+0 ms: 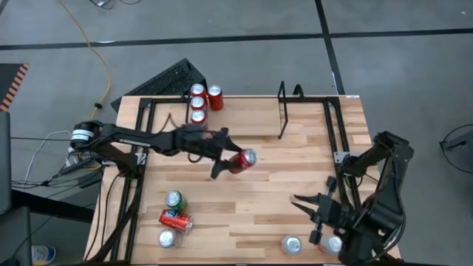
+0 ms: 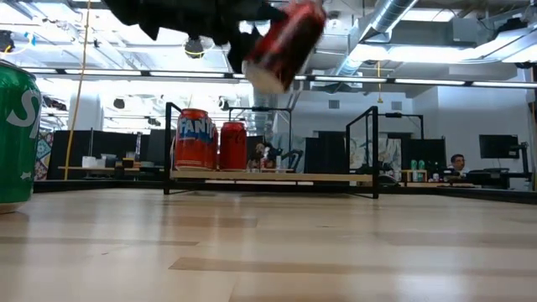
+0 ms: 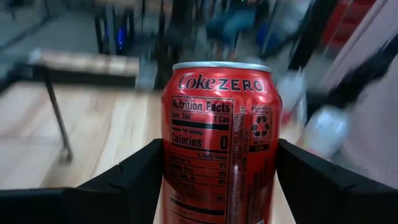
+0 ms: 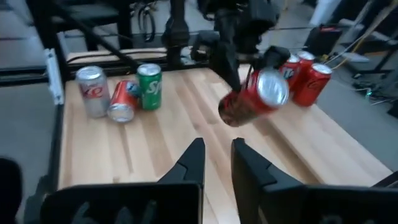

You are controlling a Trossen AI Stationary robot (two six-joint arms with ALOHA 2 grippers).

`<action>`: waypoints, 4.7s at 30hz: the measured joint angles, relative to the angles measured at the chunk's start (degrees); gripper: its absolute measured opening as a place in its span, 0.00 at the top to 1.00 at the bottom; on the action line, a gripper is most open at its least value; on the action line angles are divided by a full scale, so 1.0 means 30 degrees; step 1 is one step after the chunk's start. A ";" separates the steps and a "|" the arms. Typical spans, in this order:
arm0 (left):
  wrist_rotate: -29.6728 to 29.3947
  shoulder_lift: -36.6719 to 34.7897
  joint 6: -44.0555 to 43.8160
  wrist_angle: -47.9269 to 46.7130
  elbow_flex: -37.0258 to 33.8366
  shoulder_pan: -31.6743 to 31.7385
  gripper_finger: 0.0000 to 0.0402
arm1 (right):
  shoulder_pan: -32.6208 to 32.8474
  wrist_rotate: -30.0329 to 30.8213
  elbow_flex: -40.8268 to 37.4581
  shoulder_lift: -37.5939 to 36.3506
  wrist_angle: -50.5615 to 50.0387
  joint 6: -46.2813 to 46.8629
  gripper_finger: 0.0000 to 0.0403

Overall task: Place canned beverage on shelf
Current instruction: Put the red black soda can on the shelf and align with the other red black soda cans

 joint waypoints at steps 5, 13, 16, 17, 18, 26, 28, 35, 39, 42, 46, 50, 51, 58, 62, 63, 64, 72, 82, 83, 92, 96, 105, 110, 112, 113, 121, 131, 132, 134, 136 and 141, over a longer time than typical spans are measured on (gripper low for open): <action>0.2897 -0.2048 -0.1926 0.3170 -0.1409 0.0305 0.34 | -0.1320 0.0944 -0.0074 0.0621 -0.0533 0.1112 0.85; 0.7291 -0.5175 -0.3227 0.4294 -0.1560 -0.0029 0.35 | -0.3974 0.0122 -0.0056 0.0717 -0.0603 0.0743 0.83; 0.9171 -0.6032 -0.2817 0.4519 -0.1565 -0.0541 0.35 | -0.4957 -0.1325 -0.0056 0.0723 0.0679 -0.1020 0.76; 0.9701 -0.6358 -0.2691 0.4500 -0.1565 -0.0677 0.35 | -0.5254 -0.1648 -0.0056 0.0723 0.1405 -0.1888 0.72; 1.0073 -0.6576 -0.2511 0.4495 -0.1565 -0.0846 0.35 | -0.5513 -0.1844 -0.0056 0.0720 0.2260 -0.2984 0.68; 1.0348 -0.7814 -0.1500 0.5120 -0.1550 -0.2036 0.34 | -0.7083 -0.2679 -0.0056 0.0716 1.0961 -1.3292 0.33; 1.0188 -0.7829 -0.1401 0.5248 -0.1543 -0.2159 0.34 | -0.7469 -0.3709 -0.0056 0.0716 1.3498 -1.5898 0.29; 0.9082 -0.7810 0.0364 0.5345 -0.1543 -0.2290 0.34 | -0.9405 -1.0607 -0.0055 0.1834 2.0817 -2.2520 0.27; 0.9199 -0.7810 0.0320 0.5469 -0.1543 -0.2319 0.34 | -1.0351 -1.1079 -0.0063 0.2625 2.1948 -2.3532 0.27; 0.9251 -0.7810 0.0192 0.5524 -0.1543 -0.2319 0.34 | -1.0893 -1.2327 -0.0056 0.2938 2.2865 -2.3590 0.27; 0.9293 -0.7810 0.0218 0.5471 -0.1547 -0.2312 0.34 | -1.1292 -1.6455 -0.0046 0.2954 2.4175 -2.3451 0.27; 0.9460 -0.7810 0.0221 0.5557 -0.1543 -0.2334 0.34 | -1.1477 -1.7970 -0.0041 0.2931 2.4465 -2.3525 0.27; 0.9464 -0.7810 0.0216 0.5554 -0.1543 -0.2334 0.34 | -1.1530 -1.7874 -0.0041 0.2936 2.4501 -2.3581 0.27; 0.9242 -0.7783 0.0234 0.5452 -0.1543 -0.2370 0.34 | -1.2047 -1.6187 -0.0075 0.3367 2.5212 -2.5009 0.27; 0.9104 -0.7774 0.0291 0.5468 -0.1543 -0.2363 0.34 | -1.2144 -1.6127 -0.0041 0.3322 2.6663 -2.5254 0.27; 0.9075 -0.7774 0.0302 0.5466 -0.1543 -0.2363 0.34 | -1.2221 -1.6131 -0.0041 0.3317 2.6956 -2.5275 0.27; 0.8978 -0.7774 0.0371 0.5466 -0.1543 -0.2363 0.34 | -1.2236 -1.6134 -0.0041 0.3317 2.7079 -2.5330 0.27; 0.8450 -0.7777 0.1293 0.5444 -0.1550 -0.2371 0.34 | -1.2724 -1.6776 -0.0037 0.3866 2.8159 -2.5050 0.27; 0.8342 -0.7075 0.0732 0.6135 -0.1543 -0.2501 0.34 | -1.3241 -1.7387 -0.0034 0.4710 2.9619 -2.6709 0.27; 0.8336 -0.6966 0.0550 0.6158 -0.1543 -0.2501 0.34 | -1.3183 -1.7387 -0.0034 0.4744 2.9613 -2.6930 0.27; 0.8258 -0.6505 -0.0573 0.6377 -0.1507 -0.2501 0.32 | -1.3059 -1.7394 -0.0070 0.4779 3.0026 -2.7073 0.30; 0.8265 -0.6506 -0.1397 0.6257 -0.1507 -0.2370 0.32 | -1.2943 -1.7358 -0.0070 0.4781 3.0066 -2.7022 0.34; 0.9116 -0.6477 -0.2245 0.4347 -0.1492 -0.1970 0.32 | -1.2366 -1.6156 -0.0077 0.4840 2.9716 -2.7030 0.38; 0.8147 -0.6159 0.0542 0.2374 -0.1388 -0.2134 0.32 | -1.2204 -1.6372 -0.0150 0.4854 2.9563 -2.7308 0.35; 0.8654 -0.5882 0.0815 0.2412 -0.1385 -0.2137 0.32 | -1.2200 -1.6376 -0.0158 0.4854 2.9346 -2.7299 0.34; 0.8990 -0.5843 0.0969 0.2391 -0.1405 -0.2130 0.32 | -1.2200 -1.6389 -0.0158 0.4854 2.9304 -2.7306 0.34; 0.9579 -0.5748 0.0404 0.0668 -0.1451 -0.2103 0.32 | -1.2217 -1.6389 -0.0116 0.4641 2.7580 -2.7583 0.34; 0.7239 -0.5641 0.4435 -0.4094 -0.1566 -0.2115 0.31 | -1.2787 -1.7739 -0.0034 0.4373 2.1188 -2.4878 0.34; 0.6610 -0.5632 0.4893 -0.4745 -0.1579 -0.2115 0.31 | -1.2797 -1.7757 -0.0034 0.4373 2.0366 -2.4641 0.34; 0.5538 -0.5632 0.5929 -0.5783 -0.1587 -0.2115 0.31 | -1.2767 -1.7896 -0.0034 0.4373 1.9209 -2.4335 0.34; 0.4866 -0.5625 0.6609 -0.6318 -0.1601 -0.2115 0.31 | -1.2732 -1.7647 -0.0034 0.4373 1.8450 -2.4005 0.34; 0.4479 -0.5244 0.6443 -0.5475 -0.2242 -0.2115 0.31 | -1.2853 -1.7805 -0.0034 0.4373 1.7491 -2.1661 0.34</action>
